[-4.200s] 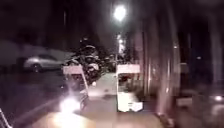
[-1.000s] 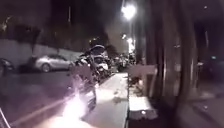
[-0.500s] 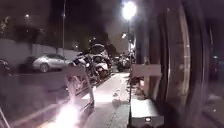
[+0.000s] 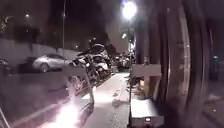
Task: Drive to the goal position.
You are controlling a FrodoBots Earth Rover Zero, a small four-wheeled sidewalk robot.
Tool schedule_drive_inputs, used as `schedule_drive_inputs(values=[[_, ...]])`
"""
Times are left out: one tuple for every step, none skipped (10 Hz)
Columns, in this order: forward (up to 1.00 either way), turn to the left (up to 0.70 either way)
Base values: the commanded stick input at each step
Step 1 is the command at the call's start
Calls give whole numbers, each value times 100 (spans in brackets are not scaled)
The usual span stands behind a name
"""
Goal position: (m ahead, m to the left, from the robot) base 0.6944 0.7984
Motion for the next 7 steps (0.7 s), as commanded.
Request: schedule_drive_inputs(values=[[0,45],[0,45],[0,45],[0,45],[0,45],[0,30],[0,1]])
